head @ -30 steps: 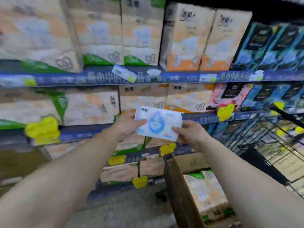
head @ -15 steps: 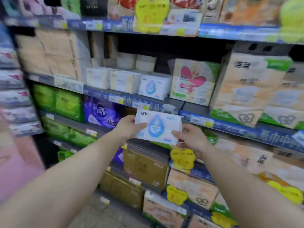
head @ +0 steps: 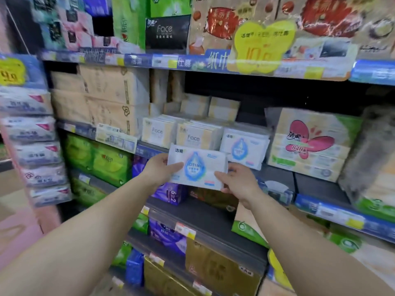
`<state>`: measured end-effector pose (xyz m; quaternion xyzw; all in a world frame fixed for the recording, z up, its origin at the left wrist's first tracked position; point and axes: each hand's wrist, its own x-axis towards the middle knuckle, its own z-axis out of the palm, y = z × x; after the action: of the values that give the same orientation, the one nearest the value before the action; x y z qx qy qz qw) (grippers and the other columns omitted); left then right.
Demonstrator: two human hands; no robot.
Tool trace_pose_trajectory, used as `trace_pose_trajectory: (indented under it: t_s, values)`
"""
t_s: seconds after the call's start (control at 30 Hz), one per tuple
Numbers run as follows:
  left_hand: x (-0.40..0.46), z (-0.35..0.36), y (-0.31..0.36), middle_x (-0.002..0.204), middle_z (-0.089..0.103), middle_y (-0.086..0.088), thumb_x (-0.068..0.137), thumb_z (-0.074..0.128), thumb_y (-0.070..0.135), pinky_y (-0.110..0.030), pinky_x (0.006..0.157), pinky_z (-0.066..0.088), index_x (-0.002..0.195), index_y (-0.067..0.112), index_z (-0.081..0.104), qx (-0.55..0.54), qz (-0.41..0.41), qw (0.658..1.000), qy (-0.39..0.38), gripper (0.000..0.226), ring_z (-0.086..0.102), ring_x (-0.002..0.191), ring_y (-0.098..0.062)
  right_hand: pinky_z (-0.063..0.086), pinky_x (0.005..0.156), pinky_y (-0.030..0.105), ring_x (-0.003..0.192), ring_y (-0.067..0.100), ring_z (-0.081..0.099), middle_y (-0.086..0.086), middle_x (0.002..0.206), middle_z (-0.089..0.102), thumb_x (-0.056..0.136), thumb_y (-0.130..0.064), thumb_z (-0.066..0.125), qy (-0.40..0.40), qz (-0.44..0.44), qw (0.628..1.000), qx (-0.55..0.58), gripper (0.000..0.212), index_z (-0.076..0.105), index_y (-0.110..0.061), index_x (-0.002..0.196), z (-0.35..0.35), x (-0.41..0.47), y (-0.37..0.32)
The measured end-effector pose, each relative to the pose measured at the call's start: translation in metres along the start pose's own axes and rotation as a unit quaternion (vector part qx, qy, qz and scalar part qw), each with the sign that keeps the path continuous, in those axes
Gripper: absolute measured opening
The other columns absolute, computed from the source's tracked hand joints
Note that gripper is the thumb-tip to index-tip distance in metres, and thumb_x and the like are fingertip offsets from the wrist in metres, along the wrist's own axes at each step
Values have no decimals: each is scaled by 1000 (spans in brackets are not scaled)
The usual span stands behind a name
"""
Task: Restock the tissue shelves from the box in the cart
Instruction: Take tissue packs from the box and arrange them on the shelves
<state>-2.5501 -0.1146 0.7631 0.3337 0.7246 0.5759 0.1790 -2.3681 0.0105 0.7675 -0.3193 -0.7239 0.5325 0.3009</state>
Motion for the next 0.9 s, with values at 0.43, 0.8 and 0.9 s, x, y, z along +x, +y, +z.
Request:
trace_pose_trajectory:
  t_s: [0.43,0.8,0.9]
  values:
    - [101,67,27,97,67,-11,85,68,12,-36,70,51,101,7,62,43,78,996,-31,18,62,81,-25,55,66,31,70,20,60,14,87,65,88,-9,67,98,-7,995,-25,12,58,-10,97,-59,85,-2]
    - [144,115,22,110,68,-4,88,65,18,-31,85,49,119,15,61,174,172,963,-109,31,61,103,-24,43,65,26,72,15,58,-4,82,64,86,-17,69,192,49,961,-194,21,62,-16,106,-90,96,25]
    - [148,118,25,108,67,-5,87,67,20,-33,86,50,114,12,61,178,177,965,-79,29,61,102,-25,47,71,30,78,22,61,5,88,68,86,-16,69,222,55,952,-202,18,63,-14,102,-84,102,25]
